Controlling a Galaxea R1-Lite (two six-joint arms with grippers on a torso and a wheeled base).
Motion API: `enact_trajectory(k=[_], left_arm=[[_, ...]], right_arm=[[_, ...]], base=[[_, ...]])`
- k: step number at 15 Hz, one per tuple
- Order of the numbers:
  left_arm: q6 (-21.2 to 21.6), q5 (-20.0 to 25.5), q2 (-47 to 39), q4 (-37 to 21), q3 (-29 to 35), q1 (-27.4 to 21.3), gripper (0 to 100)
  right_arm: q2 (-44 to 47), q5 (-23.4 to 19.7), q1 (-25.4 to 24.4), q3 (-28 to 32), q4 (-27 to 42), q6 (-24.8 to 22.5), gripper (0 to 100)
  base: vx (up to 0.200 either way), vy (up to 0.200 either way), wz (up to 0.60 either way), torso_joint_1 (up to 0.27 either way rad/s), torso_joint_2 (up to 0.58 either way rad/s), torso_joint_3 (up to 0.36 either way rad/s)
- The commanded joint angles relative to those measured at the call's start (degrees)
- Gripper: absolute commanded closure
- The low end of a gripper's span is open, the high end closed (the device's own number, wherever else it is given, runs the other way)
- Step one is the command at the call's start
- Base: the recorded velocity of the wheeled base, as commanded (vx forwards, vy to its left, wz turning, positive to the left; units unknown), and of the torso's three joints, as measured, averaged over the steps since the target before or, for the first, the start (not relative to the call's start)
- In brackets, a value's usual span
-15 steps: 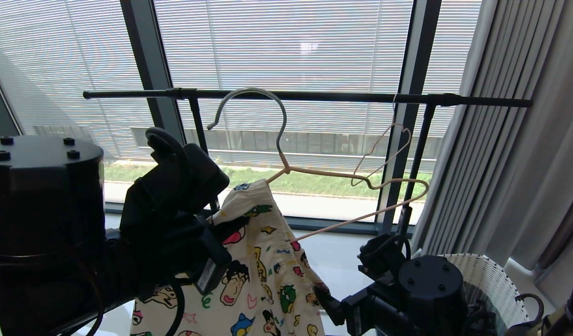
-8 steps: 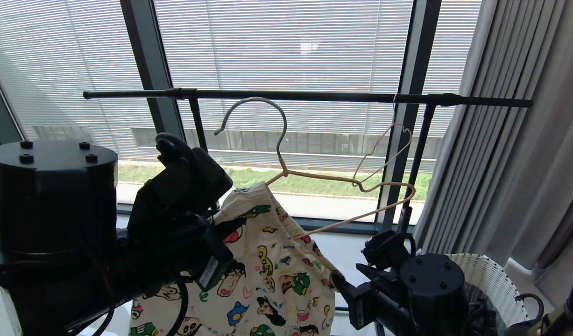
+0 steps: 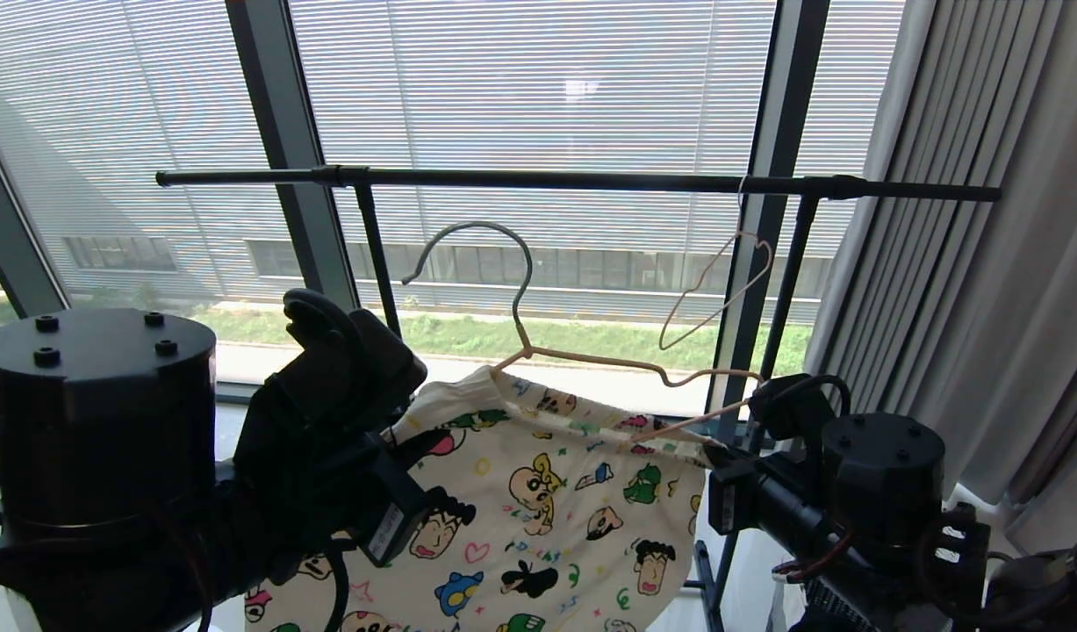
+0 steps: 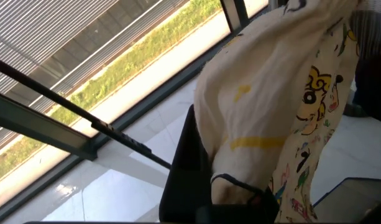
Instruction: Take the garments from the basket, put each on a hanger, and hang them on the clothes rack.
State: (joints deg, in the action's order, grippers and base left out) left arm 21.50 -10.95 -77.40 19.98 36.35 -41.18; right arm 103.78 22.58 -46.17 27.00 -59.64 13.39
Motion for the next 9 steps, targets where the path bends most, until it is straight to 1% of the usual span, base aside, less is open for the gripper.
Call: enact_trajectory(k=[1,3,6,7,8,9], left_arm=[[0.6,0.0,1.2,0.2,-2.9,0.0,100],[3.9,0.3,1.3,0.2,-5.7,0.0,100],[4.2,0.0,0.6,0.2,-7.4,0.0,100],[4.2,-0.3,-0.6,0.2,-7.7,0.0,100],[4.1,-2.4,-1.9,0.2,-7.7,0.0,100],[4.1,-5.4,-3.2,0.2,-7.6,0.0,100]], right_arm=[[-2.7,0.0,3.0,-0.6,0.0,-0.5,100],[-3.7,0.0,3.7,-1.8,0.1,-1.3,100],[-4.2,-0.2,3.7,-1.6,0.1,-3.0,100],[-5.1,-1.2,3.7,-1.3,0.7,-4.0,100],[-6.6,-5.1,3.9,-0.5,2.2,-5.8,100],[-8.3,-8.8,4.9,1.5,5.8,-8.2,100]], base=[[0.0,0.0,0.0,0.0,0.0,0.0],[0.0,0.0,0.0,0.0,0.0,0.0],[0.0,0.0,0.0,0.0,0.0,0.0],[0.0,0.0,0.0,0.0,0.0,0.0],[0.0,0.0,0.0,0.0,0.0,0.0],[0.0,0.0,0.0,0.0,0.0,0.0]])
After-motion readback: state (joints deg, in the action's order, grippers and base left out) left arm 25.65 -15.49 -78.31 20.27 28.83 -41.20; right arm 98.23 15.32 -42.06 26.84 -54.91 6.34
